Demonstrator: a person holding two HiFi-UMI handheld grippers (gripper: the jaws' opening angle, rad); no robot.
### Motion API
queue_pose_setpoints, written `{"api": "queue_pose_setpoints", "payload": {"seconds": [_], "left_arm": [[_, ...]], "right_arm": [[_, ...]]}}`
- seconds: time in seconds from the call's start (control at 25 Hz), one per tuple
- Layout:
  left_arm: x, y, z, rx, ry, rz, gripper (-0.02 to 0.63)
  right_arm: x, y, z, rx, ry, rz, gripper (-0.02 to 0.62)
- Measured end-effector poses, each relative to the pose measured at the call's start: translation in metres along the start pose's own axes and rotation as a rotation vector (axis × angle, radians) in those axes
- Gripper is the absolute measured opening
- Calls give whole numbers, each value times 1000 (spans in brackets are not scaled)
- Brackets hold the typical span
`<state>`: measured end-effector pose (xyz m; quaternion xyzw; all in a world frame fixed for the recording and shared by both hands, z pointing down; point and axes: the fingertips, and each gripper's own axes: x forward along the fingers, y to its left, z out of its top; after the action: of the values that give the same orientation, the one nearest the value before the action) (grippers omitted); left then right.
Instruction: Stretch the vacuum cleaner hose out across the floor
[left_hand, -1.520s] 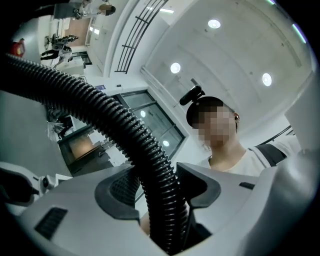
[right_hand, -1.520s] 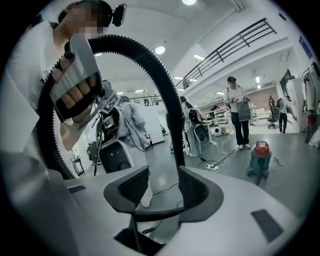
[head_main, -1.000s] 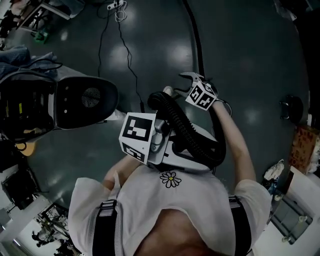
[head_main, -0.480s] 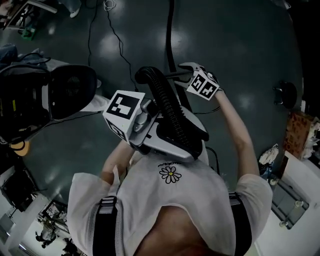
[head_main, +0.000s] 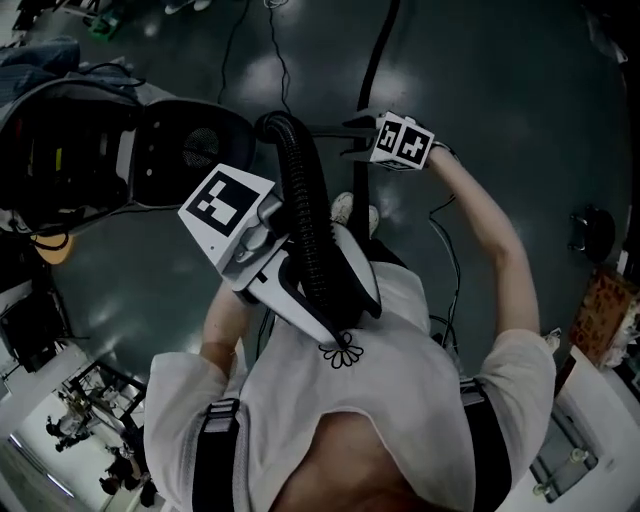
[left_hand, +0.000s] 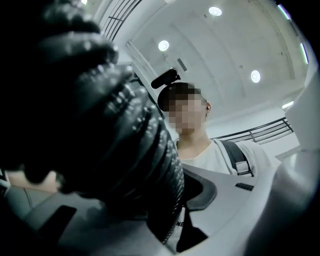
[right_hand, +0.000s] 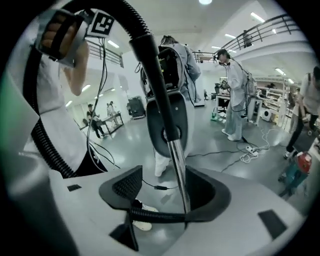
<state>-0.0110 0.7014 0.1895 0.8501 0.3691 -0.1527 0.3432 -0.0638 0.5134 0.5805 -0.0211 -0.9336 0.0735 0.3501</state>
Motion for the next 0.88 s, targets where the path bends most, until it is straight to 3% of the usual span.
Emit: {"api": "queue_pose_setpoints", "payload": {"seconds": [0.16,0.28,0.44,0.56,0.76,0.8,0.88], "left_arm": [[3,-27,-7,-8,58,-44,152],[12,-34,-14,-39,67,-72,152],[16,-41,-16,-64,86,-69,150],[18,-42,-14,-114,91,-71,150],[17,-32,-10,-131,76,-39,150],[13,-30,-8,-117,68,-18,150],[0,-26,0,-92,17,36,150]], "right_arm": [[22,-8,39,-1,15,187,255],[28,-2,51,0,51,367,255],[46,8,52,-76,152,542,255],[54,32,53,-77,217,756,255],[62,82,81,-71,178,1109,253],[64,84,86,-64,156,1126,251],[71,69,103,-72,46,1006,203]]}}
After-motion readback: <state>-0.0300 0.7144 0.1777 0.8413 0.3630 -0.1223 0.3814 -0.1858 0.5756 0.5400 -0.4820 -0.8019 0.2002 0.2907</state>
